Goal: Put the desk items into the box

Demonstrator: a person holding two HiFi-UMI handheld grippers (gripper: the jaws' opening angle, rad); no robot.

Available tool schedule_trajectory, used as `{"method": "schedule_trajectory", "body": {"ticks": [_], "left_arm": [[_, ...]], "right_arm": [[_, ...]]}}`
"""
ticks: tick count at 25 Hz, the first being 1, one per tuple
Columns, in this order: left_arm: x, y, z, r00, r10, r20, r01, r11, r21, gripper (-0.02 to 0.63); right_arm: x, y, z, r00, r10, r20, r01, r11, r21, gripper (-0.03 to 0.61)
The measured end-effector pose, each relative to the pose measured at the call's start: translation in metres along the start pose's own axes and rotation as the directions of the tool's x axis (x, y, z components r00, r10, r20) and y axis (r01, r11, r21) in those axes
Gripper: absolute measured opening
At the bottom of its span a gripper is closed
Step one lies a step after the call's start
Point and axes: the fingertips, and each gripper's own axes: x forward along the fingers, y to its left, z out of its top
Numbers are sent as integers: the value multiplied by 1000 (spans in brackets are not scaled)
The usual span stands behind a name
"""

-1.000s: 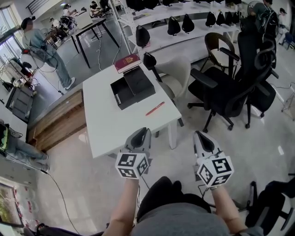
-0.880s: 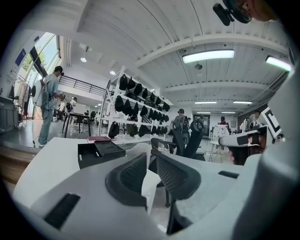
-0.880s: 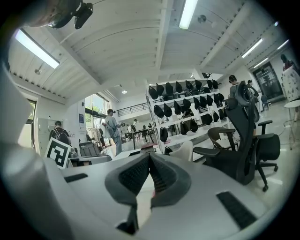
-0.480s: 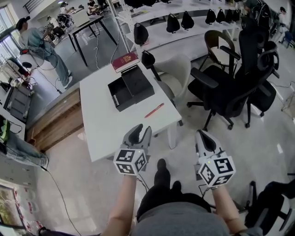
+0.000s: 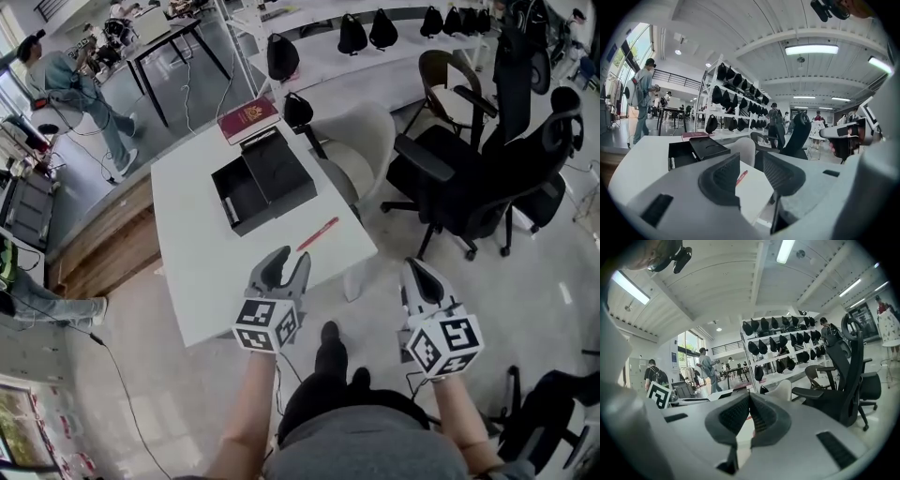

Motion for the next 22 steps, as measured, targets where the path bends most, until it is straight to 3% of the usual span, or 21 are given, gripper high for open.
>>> {"method": "schedule_trajectory", "body": {"ticks": [13, 22], "left_arm": [[66, 42, 3, 992, -104, -66, 106, 994, 20, 150], [99, 54, -5, 968, -209, -137, 214, 976, 23, 156]], "right_arm": [[76, -17, 11, 996, -87, -27, 87, 996, 11, 5], [98, -25, 16, 983, -183, -30, 184, 982, 30, 5]]}}
